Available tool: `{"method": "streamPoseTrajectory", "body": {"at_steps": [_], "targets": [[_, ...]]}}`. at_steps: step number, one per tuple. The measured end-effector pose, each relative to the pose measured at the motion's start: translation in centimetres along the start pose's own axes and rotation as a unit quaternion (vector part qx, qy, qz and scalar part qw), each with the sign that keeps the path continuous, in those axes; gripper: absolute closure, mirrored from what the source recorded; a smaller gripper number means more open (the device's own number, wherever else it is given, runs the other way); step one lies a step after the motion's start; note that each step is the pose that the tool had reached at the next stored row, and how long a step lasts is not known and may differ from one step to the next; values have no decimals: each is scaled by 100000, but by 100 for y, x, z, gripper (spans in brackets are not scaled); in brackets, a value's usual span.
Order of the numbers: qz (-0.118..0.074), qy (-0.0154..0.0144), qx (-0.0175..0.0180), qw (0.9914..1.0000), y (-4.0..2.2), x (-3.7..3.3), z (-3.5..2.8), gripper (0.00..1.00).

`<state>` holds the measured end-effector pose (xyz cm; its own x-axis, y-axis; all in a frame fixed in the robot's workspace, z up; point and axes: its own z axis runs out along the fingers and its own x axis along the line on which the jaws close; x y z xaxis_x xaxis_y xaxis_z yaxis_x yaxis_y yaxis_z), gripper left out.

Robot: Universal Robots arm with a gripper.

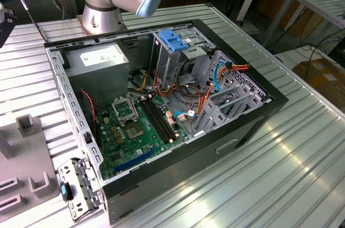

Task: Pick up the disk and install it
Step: 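Reach for the disk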

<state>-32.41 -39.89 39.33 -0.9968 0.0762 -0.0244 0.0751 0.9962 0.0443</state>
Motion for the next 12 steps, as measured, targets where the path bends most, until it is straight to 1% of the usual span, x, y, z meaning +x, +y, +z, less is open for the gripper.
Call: {"method": "streamPoseTrajectory", "body": {"at_steps": [12], "targets": [[-2, -2, -2, 100000, -4, 58, -1, 89]]}}
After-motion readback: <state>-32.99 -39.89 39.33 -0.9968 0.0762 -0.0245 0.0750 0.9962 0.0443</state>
